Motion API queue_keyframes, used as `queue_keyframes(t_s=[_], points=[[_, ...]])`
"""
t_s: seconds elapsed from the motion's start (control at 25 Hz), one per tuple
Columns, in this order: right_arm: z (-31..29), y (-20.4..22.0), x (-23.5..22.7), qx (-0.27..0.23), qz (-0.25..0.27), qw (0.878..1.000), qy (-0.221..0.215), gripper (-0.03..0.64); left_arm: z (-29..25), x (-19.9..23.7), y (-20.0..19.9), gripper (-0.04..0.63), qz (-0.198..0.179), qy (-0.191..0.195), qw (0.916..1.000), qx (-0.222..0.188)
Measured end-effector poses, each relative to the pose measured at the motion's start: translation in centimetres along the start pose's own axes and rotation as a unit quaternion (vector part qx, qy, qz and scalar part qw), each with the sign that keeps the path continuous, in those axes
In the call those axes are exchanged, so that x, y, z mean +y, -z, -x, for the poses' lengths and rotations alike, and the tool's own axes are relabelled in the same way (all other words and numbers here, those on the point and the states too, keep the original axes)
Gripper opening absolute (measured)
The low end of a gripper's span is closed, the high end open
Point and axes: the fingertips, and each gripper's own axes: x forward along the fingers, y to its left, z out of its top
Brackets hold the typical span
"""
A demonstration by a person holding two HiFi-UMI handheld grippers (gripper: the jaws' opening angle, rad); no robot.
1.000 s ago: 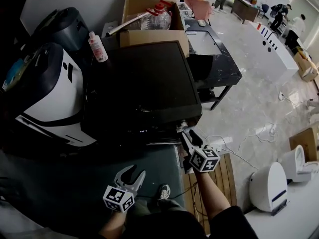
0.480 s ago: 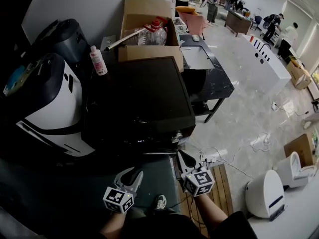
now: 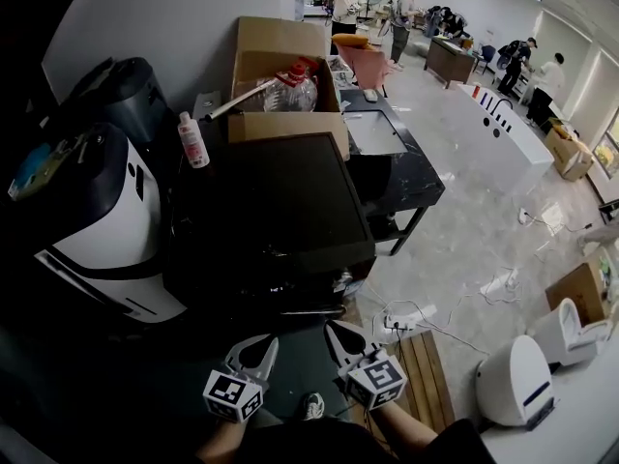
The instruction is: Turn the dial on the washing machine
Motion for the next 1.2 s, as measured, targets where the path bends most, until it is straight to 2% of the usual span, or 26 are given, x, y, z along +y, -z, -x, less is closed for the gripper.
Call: queue_keyframes(t_s=[0.36, 0.92, 1.2], points=[[0.8, -0.3, 2.9, -0.011, -0.032, 0.998, 0.048, 0.0, 1.8, 0.7, -1.4, 0.008, -0.021, 0.051, 0.9984, 0.015], [0.9, -0.7, 6.2, -0.022, -0.035, 0.992, 0.118, 0.0, 5.6, 2.8, -2.6, 0.008, -0.031, 0.117, 0.9925, 0.019], [1.4, -0.3, 8.1, -0.029, -0.043, 0.987, 0.153, 0.0, 8.0, 4.3, -3.1, 0.008, -0.039, 0.127, 0.991, 0.015]])
